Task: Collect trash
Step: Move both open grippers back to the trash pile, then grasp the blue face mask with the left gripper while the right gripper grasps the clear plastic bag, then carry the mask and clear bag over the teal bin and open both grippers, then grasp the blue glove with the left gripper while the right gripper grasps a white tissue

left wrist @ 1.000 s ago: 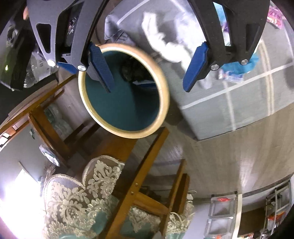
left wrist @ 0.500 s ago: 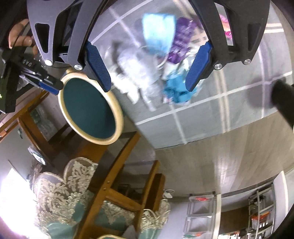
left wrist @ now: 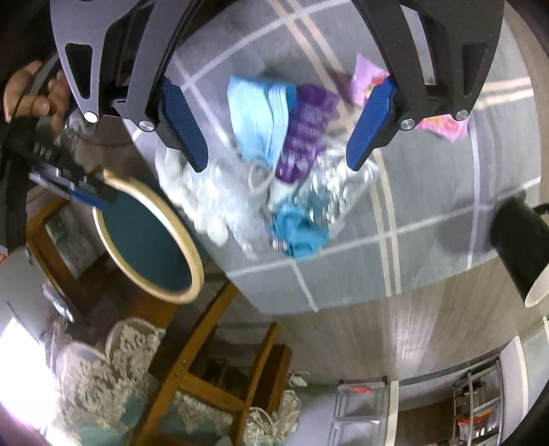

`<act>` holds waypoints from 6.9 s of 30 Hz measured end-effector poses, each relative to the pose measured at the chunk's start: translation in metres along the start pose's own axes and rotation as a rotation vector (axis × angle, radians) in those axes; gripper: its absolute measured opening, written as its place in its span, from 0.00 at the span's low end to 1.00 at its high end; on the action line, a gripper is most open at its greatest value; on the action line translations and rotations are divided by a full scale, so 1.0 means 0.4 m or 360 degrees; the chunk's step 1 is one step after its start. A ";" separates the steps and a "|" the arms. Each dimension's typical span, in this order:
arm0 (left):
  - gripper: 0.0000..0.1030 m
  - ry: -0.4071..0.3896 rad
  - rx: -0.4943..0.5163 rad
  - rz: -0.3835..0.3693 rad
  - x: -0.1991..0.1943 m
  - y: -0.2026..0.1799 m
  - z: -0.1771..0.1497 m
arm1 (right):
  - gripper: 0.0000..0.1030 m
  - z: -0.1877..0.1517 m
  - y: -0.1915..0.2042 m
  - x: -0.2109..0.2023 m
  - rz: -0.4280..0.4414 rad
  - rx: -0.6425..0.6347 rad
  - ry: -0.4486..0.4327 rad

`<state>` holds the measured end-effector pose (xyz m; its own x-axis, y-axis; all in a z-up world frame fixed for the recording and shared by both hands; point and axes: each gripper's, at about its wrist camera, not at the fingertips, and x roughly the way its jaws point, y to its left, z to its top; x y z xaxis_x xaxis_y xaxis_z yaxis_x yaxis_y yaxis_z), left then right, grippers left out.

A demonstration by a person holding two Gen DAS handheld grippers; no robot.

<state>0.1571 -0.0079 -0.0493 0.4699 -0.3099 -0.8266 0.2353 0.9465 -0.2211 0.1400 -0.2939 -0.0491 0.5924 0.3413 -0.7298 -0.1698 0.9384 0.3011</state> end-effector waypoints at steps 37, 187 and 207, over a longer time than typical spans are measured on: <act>0.15 0.0024 -0.0199 -0.0153 -0.068 0.021 -0.078 | 0.63 -0.013 0.175 0.172 0.0265 -0.0227 0.0191; 0.34 0.0161 0.0116 0.0071 0.200 0.054 0.169 | 0.54 0.022 0.099 0.113 0.0093 -0.0173 0.0095; 0.24 -0.0012 -0.0017 -0.0021 0.055 0.082 0.131 | 0.33 0.005 0.173 0.258 -0.0184 -0.0510 0.0218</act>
<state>0.2197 0.0115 -0.0474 0.4733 -0.3232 -0.8195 0.2325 0.9431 -0.2377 0.1909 -0.1939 -0.1024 0.5148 0.2161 -0.8296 -0.3589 0.9332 0.0204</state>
